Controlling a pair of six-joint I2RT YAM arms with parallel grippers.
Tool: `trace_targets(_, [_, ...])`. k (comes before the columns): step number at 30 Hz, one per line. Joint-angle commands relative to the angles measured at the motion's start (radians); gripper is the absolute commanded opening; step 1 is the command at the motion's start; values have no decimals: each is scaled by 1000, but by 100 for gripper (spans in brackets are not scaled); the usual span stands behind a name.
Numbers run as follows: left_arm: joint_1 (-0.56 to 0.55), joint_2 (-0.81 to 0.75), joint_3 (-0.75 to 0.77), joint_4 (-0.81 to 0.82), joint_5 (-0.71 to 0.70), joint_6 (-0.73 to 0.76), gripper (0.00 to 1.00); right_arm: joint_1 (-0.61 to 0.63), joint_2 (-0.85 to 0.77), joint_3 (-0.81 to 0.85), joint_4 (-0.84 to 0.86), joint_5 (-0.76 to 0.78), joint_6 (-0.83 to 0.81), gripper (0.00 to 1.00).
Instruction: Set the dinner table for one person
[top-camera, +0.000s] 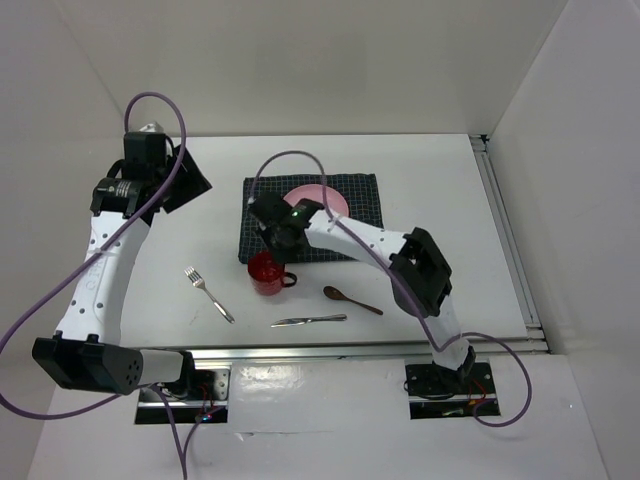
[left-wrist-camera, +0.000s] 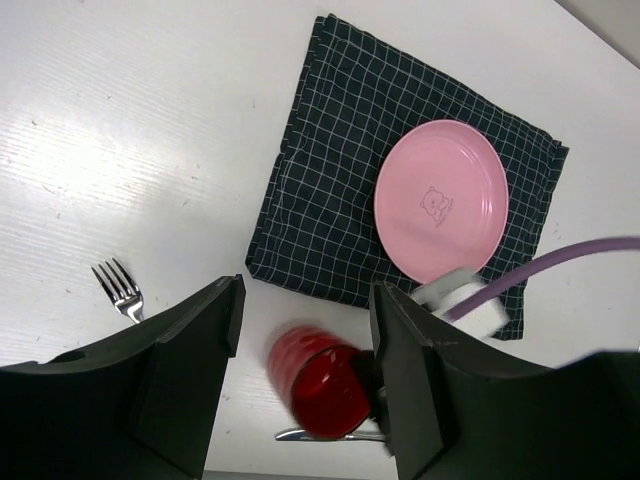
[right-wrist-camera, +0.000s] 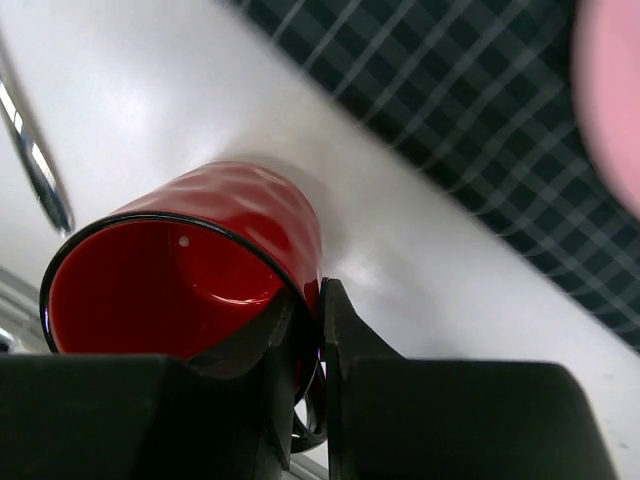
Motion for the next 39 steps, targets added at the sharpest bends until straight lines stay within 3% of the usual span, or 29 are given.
trace_targets(1, [10, -3, -4, 34, -2, -3, 70, -115, -114, 130, -51, 107, 83, 0])
trace_targets(9, [10, -3, -4, 34, 7, 6, 70, -480, -105, 239, -110, 86, 140, 0])
trace_targets(16, [19, 7, -23, 34, 18, 15, 70, -698, -31, 298, -74, 37, 170, 0])
trace_targets(19, [19, 19, -23, 34, 18, 15, 70, -740, 7, 322, -48, 14, 161, 0])
trace_targets(27, [19, 48, -55, 14, 27, 24, 70, -769, 202, 584, -122, -9, 141, 0])
trace_targets(39, [19, 16, -139, -15, -3, 44, 74, -769, 282, 537, -59, 38, 141, 0])
